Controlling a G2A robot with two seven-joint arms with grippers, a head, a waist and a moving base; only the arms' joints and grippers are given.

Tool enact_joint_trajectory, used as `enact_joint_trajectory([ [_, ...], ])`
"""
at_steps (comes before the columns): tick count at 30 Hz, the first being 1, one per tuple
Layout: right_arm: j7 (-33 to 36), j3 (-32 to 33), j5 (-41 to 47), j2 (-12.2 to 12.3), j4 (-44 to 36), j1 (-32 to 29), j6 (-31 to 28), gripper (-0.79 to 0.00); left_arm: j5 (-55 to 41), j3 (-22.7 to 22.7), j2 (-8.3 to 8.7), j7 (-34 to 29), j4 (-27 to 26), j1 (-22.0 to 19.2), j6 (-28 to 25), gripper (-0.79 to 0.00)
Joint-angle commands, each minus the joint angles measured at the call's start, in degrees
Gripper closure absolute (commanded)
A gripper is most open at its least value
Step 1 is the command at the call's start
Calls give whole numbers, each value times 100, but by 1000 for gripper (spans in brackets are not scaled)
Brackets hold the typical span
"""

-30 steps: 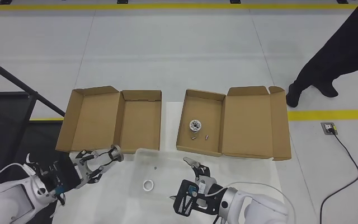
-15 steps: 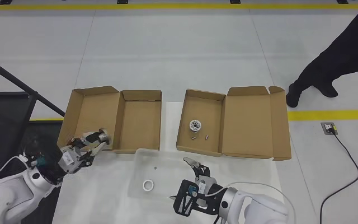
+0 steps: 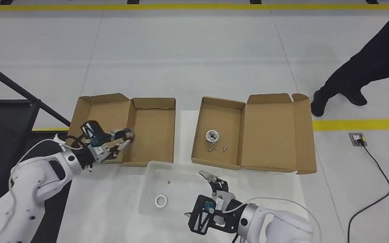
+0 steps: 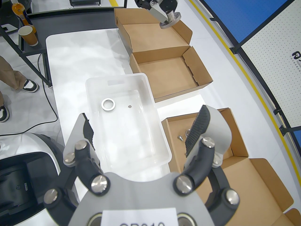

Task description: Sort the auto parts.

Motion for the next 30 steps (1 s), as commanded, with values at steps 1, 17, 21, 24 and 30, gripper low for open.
enact_joint_trajectory([
  [1, 1, 0, 0, 0, 0, 0, 1, -785, 81, 268, -52, 89, 143, -238, -95, 0],
  [17, 1, 0, 0, 0, 0, 0, 1, -785, 185, 493, -100, -183, 348, -482, -167, 0],
  [21, 1, 0, 0, 0, 0, 0, 1, -785, 455, 1058, -257, -449, 963, -1268, -217, 0],
  [24, 1, 0, 0, 0, 0, 0, 1, -785, 633, 1561, -426, -468, 1593, -1872, -285, 0],
  [30, 1, 0, 0, 0, 0, 0, 1, -785, 887, 2501, -829, -181, 2907, -2836, -516, 0],
])
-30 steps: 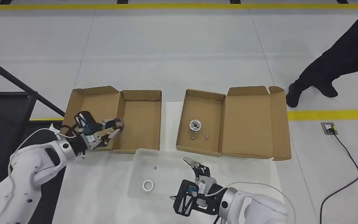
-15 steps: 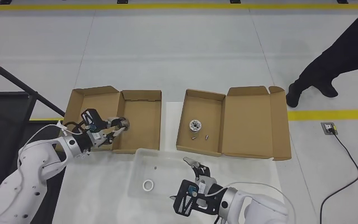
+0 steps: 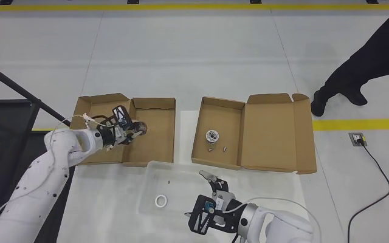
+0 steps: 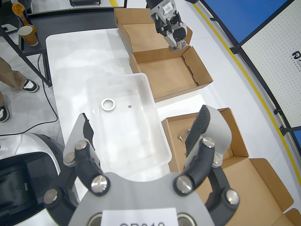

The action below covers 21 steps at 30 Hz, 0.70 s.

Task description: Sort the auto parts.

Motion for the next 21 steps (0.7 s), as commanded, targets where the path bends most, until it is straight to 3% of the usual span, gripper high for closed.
enact_joint_trajectory([
  [1, 1, 0, 0, 0, 0, 0, 1, -785, 117, 330, -147, 123, 456, -279, -61, 0],
  [9, 1, 0, 0, 0, 0, 0, 1, -785, 864, 1347, -709, 370, 1619, -1072, -293, 0],
  [21, 1, 0, 0, 0, 0, 0, 1, -785, 1730, 2130, -1351, 631, 2771, -1783, -658, 0],
])
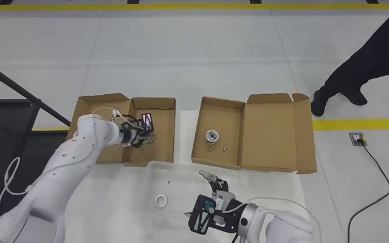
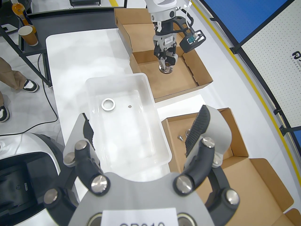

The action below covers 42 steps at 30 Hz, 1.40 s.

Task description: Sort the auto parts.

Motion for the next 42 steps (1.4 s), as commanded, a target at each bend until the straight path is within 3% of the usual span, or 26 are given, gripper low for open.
enact_joint_trajectory([
  [1, 1, 0, 0, 0, 0, 0, 1, -785, 182, 129, -102, -16, 140, -50, 13, 0],
  [11, 1, 0, 0, 0, 0, 0, 1, -785, 673, 470, -521, 238, 809, -168, 229, 0],
  [21, 1, 0, 0, 0, 0, 0, 1, -785, 732, 508, -800, 448, 1409, -237, 379, 0],
  [22, 1, 0, 0, 0, 0, 0, 1, -785, 750, 510, -816, 475, 1443, -250, 378, -34],
  [25, 1, 0, 0, 0, 0, 0, 1, -785, 805, 509, -849, 551, 1537, -299, 390, -336],
  [28, 1, 0, 0, 0, 0, 0, 1, -785, 857, 510, -874, 620, 1601, -326, 380, -474],
  [36, 1, 0, 0, 0, 0, 0, 1, -785, 922, 478, -926, 721, 1716, -354, 433, -459],
  [42, 1, 0, 0, 0, 0, 0, 1, -785, 959, 410, -901, 917, 1715, -533, 354, -548],
])
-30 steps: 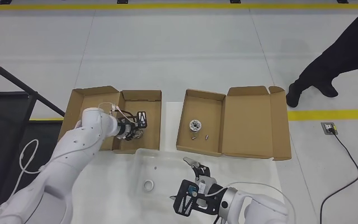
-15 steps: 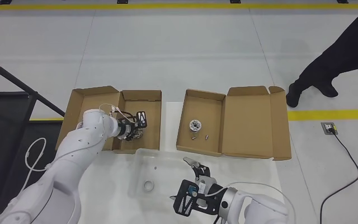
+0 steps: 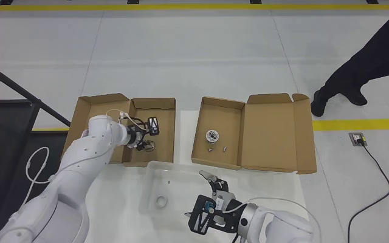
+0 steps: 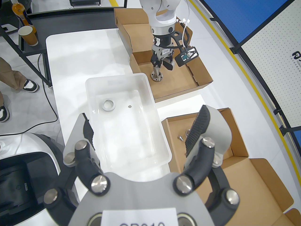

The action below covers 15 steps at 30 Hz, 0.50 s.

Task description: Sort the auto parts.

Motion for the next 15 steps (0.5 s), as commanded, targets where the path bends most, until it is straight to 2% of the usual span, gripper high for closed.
enact_joint_trajectory([
  [1, 1, 0, 0, 0, 0, 0, 1, -785, 49, -17, 28, 110, -29, -79, -43, -560],
  [9, 1, 0, 0, 0, 0, 0, 1, -785, 105, -187, 262, 821, -344, -278, -426, -566],
  [15, 1, 0, 0, 0, 0, 0, 1, -785, 387, -303, 571, 1132, -1123, -227, -698, -563],
])
